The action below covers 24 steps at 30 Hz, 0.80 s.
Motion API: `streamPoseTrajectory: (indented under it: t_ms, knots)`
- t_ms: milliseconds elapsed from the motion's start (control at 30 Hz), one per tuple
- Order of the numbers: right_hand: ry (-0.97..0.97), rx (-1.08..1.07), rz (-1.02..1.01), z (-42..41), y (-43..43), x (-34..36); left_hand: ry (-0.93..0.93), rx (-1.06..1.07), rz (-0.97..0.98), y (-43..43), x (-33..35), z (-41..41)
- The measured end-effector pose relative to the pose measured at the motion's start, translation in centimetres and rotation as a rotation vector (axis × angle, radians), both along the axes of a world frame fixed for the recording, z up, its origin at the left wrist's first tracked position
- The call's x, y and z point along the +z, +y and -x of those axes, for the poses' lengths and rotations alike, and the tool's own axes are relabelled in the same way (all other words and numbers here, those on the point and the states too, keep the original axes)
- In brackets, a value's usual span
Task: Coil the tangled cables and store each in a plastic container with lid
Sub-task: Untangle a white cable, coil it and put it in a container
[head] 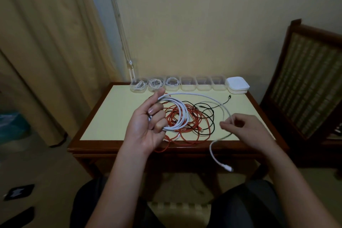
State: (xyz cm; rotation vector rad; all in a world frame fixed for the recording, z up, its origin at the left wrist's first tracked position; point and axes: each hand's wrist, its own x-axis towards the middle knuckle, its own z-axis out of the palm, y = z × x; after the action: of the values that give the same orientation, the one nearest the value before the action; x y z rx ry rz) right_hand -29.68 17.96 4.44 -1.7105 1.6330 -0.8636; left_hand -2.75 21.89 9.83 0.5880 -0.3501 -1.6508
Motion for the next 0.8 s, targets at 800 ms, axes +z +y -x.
streamPoseTrajectory:
  t_ms: [800]
  knots:
    - [-0.347, 0.01, 0.298, -9.0, 5.3, 3.1, -0.559, -0.089, 0.237, 1.7, -1.0, 4.9]
